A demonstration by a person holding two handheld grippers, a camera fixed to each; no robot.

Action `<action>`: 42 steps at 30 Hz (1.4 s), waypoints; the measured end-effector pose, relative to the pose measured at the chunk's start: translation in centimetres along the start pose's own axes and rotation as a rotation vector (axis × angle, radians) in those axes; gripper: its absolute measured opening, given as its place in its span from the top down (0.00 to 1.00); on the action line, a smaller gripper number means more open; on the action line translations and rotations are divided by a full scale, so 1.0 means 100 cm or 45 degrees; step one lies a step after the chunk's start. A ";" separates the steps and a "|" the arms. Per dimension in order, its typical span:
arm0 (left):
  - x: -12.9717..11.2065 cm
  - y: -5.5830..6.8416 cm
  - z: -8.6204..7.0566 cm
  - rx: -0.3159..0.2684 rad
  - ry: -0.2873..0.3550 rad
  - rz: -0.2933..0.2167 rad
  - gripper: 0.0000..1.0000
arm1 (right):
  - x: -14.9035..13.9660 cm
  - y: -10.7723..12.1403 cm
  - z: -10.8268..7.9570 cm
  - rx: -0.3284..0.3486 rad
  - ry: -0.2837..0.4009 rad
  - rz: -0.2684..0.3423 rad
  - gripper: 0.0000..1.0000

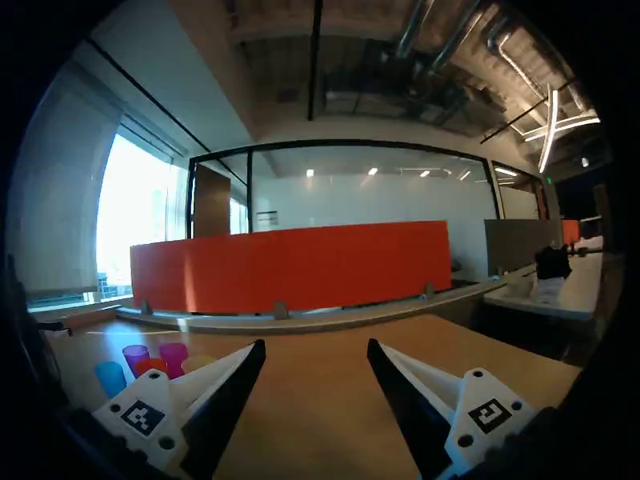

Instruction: Pour water

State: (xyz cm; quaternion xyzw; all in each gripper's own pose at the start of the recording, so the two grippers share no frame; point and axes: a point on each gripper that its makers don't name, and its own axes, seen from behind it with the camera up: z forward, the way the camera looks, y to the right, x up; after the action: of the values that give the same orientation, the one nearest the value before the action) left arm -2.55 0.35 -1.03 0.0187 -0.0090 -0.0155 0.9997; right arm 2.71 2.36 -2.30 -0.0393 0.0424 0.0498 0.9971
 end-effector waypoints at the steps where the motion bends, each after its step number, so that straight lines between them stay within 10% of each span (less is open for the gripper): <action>1: 0.000 0.000 0.000 0.000 0.000 0.000 0.10 | -0.002 -0.002 0.002 0.006 -0.002 -0.005 0.01; 42: -0.001 -0.001 0.000 0.000 0.000 0.000 0.09 | -0.061 -0.016 0.025 0.012 -0.080 -0.095 0.01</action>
State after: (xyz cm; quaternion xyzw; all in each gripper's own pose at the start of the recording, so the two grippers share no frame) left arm -2.65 0.25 -1.03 0.0187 -0.0088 -0.0153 0.9997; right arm -2.98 0.35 0.80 -0.0347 0.0098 0.0137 0.9993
